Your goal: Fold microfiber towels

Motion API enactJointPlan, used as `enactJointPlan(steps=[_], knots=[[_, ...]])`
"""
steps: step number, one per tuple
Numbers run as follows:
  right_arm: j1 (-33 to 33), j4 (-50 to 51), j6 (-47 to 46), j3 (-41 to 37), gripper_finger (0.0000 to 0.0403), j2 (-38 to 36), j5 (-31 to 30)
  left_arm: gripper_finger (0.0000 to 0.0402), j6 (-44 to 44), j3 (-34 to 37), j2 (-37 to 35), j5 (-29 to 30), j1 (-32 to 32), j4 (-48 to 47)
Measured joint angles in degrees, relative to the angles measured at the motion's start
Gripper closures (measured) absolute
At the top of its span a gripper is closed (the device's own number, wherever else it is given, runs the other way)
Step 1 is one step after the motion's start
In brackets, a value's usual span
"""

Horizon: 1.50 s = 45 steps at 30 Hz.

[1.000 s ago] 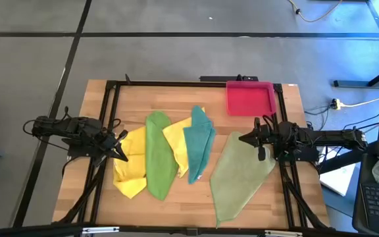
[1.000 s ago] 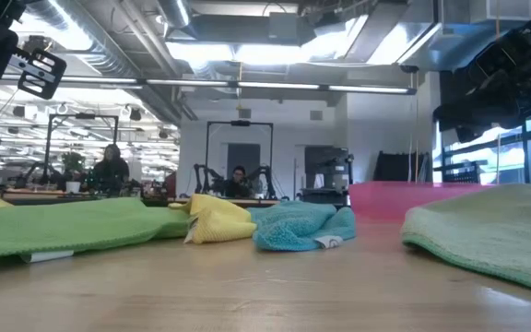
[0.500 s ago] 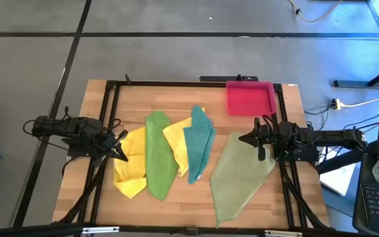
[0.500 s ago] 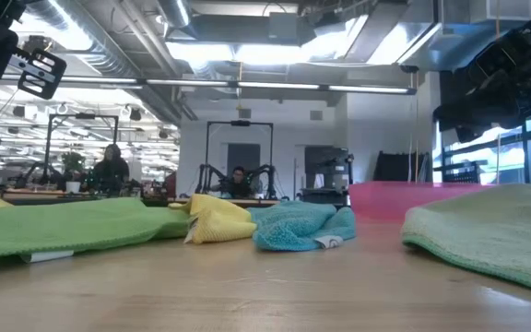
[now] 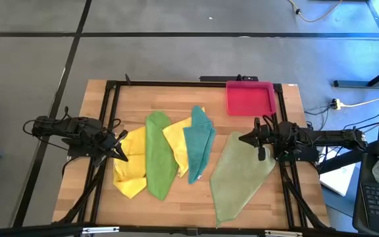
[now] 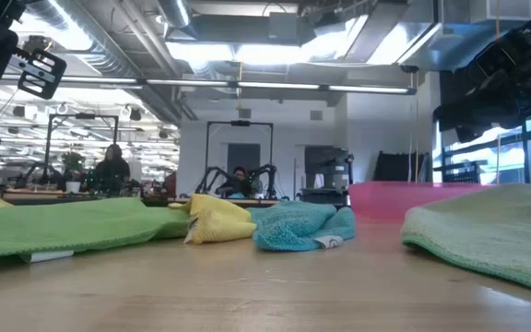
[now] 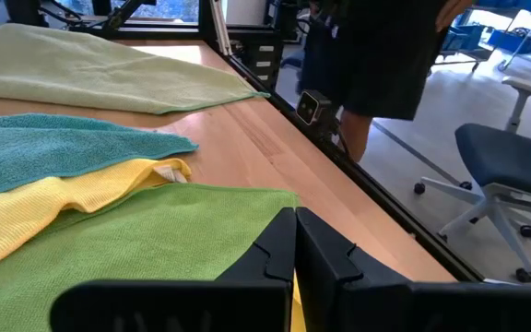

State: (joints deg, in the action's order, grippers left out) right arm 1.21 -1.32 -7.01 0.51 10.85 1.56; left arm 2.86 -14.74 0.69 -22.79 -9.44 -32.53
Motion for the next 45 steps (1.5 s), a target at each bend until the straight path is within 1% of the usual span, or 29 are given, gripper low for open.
enactJointPlan(steps=[2,5,7,13,15,17,19,21,22,24,27,29,30,31,32,35,36,38,39,40,42,45], knots=[[0.0,-0.2,1.2,0.0,0.0379,0.0,-0.1,0.0401,0.0,0.0,0.0,0.0,0.0,0.0],[0.1,-0.3,11.4,0.0,0.0379,0.0,-2.9,0.0401,0.0,0.0,0.0,0.0,0.0,0.0],[0.1,-0.2,15.5,0.0,0.0379,0.0,-3.4,0.0401,0.0,0.0,0.0,0.0,0.0,0.0],[0.1,-0.6,16.2,0.0,0.0379,0.0,-3.4,0.0401,0.0,0.0,0.0,0.0,0.0,0.0],[0.1,-1.0,14.5,0.0,0.0379,0.0,-3.4,0.0401,0.0,0.0,0.0,0.0,0.0,0.0],[0.1,-1.7,7.6,0.0,0.0379,0.0,-3.1,0.0401,0.0,0.0,0.0,0.0,0.0,0.0],[0.1,-2.4,-1.2,0.0,0.0379,0.0,-3.1,0.0401,0.0,0.0,0.0,0.0,0.0,0.0],[0.1,-2.6,-11.8,0.0,0.0379,0.0,-3.3,0.0401,0.0,0.0,0.0,-0.3,0.1,0.0],[0.1,-4.3,-18.6,-0.1,0.0379,0.0,-4.6,0.0401,0.1,0.0,0.0,0.4,0.2,0.0],[0.0,-9.8,-33.0,-0.1,0.0379,0.0,-9.8,0.0401,0.5,0.0,0.0,2.3,0.5,0.0],[0.1,-18.0,-50.3,-0.1,0.0379,0.1,-20.1,0.0401,1.1,0.0,0.0,3.5,0.4,0.0],[0.1,-25.1,-57.7,-0.1,0.0379,0.1,-25.6,0.0401,1.6,0.0,0.0,4.6,0.5,0.1],[0.1,-29.0,-58.9,0.0,0.0379,0.1,-27.6,0.0401,2.9,0.0,0.0,5.8,0.5,0.6],[0.1,-32.2,-58.4,0.3,0.0379,0.2,-28.9,0.0401,4.0,0.0,0.0,7.8,0.4,1.3],[0.1,-34.5,-56.1,1.0,0.0379,0.3,-28.8,0.0401,4.4,-0.1,0.0,10.0,0.5,1.6],[0.1,-36.1,-45.8,5.8,0.0379,0.9,-23.1,0.0401,3.8,-0.1,0.0,12.3,0.5,1.7],[0.0,-36.3,-42.9,7.7,0.0379,1.6,-21.3,0.0401,1.7,-0.1,0.0,13.3,0.5,1.7],[0.0,-36.0,-37.3,12.2,0.0379,4.0,-18.6,0.0401,-5.9,-0.1,0.0,16.2,0.5,2.2],[0.0,-35.4,-34.3,14.7,0.0379,5.5,-17.3,0.0401,-8.4,-0.1,0.0,17.3,0.5,3.0],[0.0,-34.0,-31.6,17.5,0.0379,7.0,-16.1,0.0401,-9.4,-0.1,0.0,18.4,0.5,4.3],[0.0,-28.0,-28.4,23.9,0.0379,10.4,-14.0,0.0401,-9.7,-0.1,0.0,19.3,0.5,6.6],[0.1,-13.5,-25.2,34.7,0.0379,16.9,-10.4,0.0401,-9.2,-0.1,0.0,19.2,0.5,6.9]])
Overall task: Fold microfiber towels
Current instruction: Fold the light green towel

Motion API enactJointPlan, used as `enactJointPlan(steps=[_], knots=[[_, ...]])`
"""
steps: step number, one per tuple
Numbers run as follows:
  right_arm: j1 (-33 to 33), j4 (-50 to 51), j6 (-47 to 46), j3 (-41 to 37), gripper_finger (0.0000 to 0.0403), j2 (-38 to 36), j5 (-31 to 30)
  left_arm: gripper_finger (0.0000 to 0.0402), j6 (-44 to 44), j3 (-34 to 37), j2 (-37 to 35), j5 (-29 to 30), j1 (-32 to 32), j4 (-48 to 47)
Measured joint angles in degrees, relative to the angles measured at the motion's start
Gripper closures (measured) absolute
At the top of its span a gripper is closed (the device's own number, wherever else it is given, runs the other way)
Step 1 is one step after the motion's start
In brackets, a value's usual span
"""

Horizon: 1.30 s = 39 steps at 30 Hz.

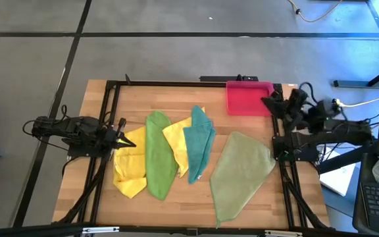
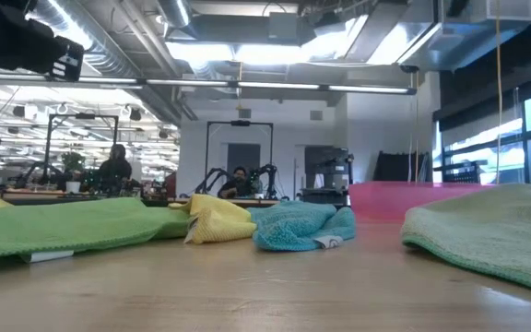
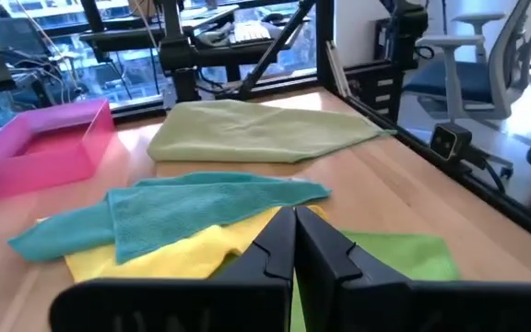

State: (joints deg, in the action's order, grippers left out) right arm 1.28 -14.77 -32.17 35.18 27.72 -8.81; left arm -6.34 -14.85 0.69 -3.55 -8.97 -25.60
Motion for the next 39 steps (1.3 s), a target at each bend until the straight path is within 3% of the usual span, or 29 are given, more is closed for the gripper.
enactJointPlan(steps=[3,8,13,18,22,28,33,39], knots=[[0.0,17.5,3.2,11.6,0.0379,7.4,3.9,0.0401,1.5,0.0,0.0,2.2,0.0,3.4],[0.1,38.7,8.7,27.1,0.0379,19.9,3.8,0.0401,2.0,0.0,0.1,10.1,0.0,27.4],[0.1,39.1,7.0,36.6,0.0379,28.2,3.9,0.0401,2.7,0.0,0.0,18.1,0.0,53.5],[0.1,35.4,6.7,42.7,0.0379,33.3,4.4,0.0401,10.6,-0.1,-0.1,18.6,0.0,71.7],[0.1,35.4,7.3,45.3,0.0379,35.7,4.1,0.0401,19.6,-0.5,2.8,17.7,0.0,70.1],[0.2,37.8,8.5,45.3,0.0379,38.1,3.9,0.0401,36.0,-6.6,21.9,25.7,0.0,69.8],[1.5,44.1,10.0,45.3,0.0379,40.4,3.9,0.0401,34.8,-18.5,39.4,25.8,0.5,70.0],[2.6,63.9,3.4,45.3,0.0378,43.1,5.0,0.0401,34.6,-30.1,52.6,25.0,0.7,70.2]])
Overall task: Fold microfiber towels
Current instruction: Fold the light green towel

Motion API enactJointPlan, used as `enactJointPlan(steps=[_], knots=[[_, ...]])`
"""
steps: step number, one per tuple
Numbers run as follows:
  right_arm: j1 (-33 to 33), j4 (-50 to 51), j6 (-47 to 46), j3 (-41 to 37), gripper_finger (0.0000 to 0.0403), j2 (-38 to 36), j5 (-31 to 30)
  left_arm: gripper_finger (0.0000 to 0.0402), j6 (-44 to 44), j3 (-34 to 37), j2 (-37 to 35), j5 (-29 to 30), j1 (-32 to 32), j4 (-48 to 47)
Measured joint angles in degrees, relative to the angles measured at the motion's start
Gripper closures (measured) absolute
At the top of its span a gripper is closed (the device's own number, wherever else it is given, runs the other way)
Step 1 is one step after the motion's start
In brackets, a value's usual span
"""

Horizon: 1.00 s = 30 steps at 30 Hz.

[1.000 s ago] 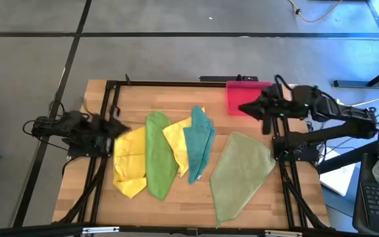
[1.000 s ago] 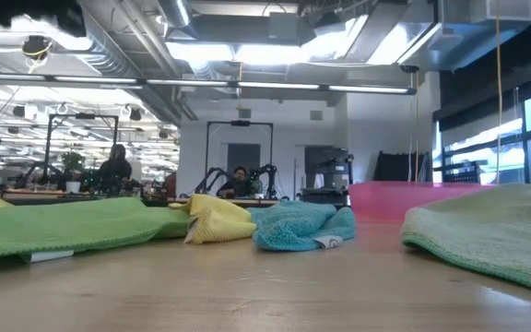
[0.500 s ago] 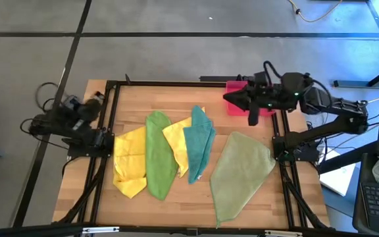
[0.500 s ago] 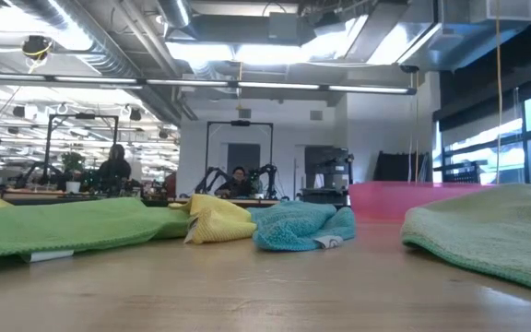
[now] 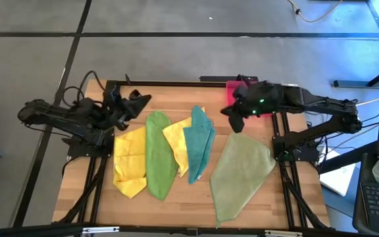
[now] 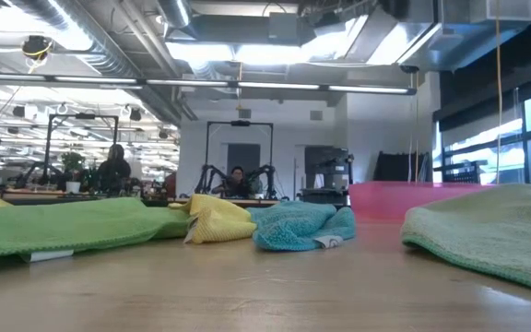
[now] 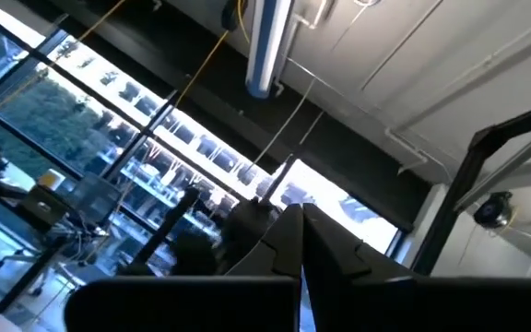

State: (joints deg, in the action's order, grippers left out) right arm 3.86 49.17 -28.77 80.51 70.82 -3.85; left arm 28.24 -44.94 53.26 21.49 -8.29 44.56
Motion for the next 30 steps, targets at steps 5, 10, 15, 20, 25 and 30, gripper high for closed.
enactJointPlan(steps=[5,10,15,20,25,30], knots=[[-0.7,9.9,0.5,-1.1,0.0359,4.4,1.4,0.0401,-1.6,-3.2,6.3,0.0,0.1,-0.7],[-3.4,9.9,-4.2,-6.9,0.0315,9.1,9.7,0.0401,-0.7,-3.3,9.8,-1.2,1.5,-2.6],[-9.6,9.1,-9.6,-14.2,0.0259,11.8,20.9,0.0401,0.9,-4.7,12.3,-6.8,2.7,-2.8],[-18.4,0.7,-21.6,-18.3,0.0233,10.5,25.4,0.0401,-6.6,-9.5,12.8,-13.4,1.8,-5.6],[-28.7,-9.0,-34.8,-19.9,0.0231,10.3,20.2,0.0401,-12.9,-12.7,12.8,-15.1,2.3,-14.9],[-38.3,-13.3,-38.7,-19.9,0.0231,12.6,12.6,0.0401,-13.9,-16.0,12.8,-19.6,3.6,-27.3]])
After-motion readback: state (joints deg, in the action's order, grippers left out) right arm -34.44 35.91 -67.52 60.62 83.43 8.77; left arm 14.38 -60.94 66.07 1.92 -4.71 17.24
